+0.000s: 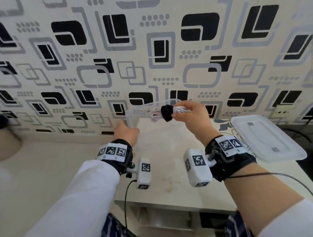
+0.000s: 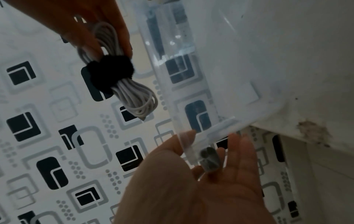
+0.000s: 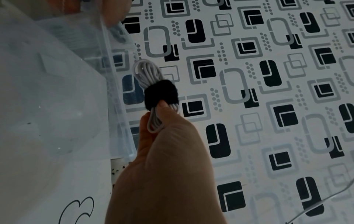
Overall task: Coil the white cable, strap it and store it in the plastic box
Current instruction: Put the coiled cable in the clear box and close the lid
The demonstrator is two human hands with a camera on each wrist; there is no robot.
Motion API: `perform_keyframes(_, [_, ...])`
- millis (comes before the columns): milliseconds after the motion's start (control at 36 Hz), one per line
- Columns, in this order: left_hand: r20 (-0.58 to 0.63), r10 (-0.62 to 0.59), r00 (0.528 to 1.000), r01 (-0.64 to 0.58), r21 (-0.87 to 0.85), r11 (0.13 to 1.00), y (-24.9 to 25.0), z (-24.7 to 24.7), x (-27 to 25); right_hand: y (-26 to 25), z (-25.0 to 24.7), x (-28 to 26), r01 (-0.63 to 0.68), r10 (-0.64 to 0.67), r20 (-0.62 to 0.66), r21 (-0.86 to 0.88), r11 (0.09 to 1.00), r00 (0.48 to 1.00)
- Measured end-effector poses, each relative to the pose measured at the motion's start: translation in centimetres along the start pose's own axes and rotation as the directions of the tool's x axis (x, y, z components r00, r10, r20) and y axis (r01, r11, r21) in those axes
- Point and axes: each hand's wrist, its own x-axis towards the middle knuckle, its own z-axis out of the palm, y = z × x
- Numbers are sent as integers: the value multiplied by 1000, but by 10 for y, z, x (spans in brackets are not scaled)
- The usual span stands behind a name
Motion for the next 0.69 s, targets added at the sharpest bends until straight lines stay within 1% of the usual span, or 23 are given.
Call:
perform_keyframes(56, [21,-1,1000,2,-17,1000,-1,1,4,0,3,1,15,-15,8,-40,999,1000])
perform_keyframes(111, [65,27,997,-25,-36,999,-2,3,9,1,2,-1,34,-33,7,-100,994,999])
perform_keyframes(222, [133,112,985,-112,-6,994,-3,9,8,8,-4,-1,44,-46,1,-304,952,999])
perform_keyframes(278, [145,131,981,-138,37,990,0,12,3,12,-7,2,6,-9,-5,-477,879,1000])
perform_keyframes(333, [152,139,979,-152,74,986,2,15,-1,15,-10,3,-72,96,2,-647,759,995])
perform_keyframes(389, [157,147,977,-165,104,981,4,17,-4,16,-12,2,-127,204,5,-768,628,979])
perform_keyframes(444, [151,161,975,-183,143,973,6,19,-6,16,-11,0,-148,270,-4,-843,517,963])
perform_keyframes(472, [144,165,976,-187,155,970,6,20,-7,16,-11,0,-158,290,-10,-856,492,957])
perform_keyframes(528, [132,157,979,-178,162,971,6,21,-7,14,-11,-1,-167,330,1,-860,481,944])
perform_keyframes(556, [128,150,980,-170,160,972,6,22,-8,13,-11,-2,-165,360,10,-877,451,933])
perform_keyframes(611, [120,153,981,-172,162,972,6,25,-8,8,-15,-7,-125,431,45,-925,359,901])
perform_keyframes(639, [117,162,980,-180,169,969,6,26,-8,7,-18,-7,-99,433,62,-935,340,899])
perform_keyframes(667, [116,166,979,-185,178,967,6,27,-8,5,-21,-7,-79,412,75,-935,345,908])
perform_keyframes(694, [116,171,979,-190,184,964,6,29,-7,4,-24,-8,-88,380,79,-910,404,922])
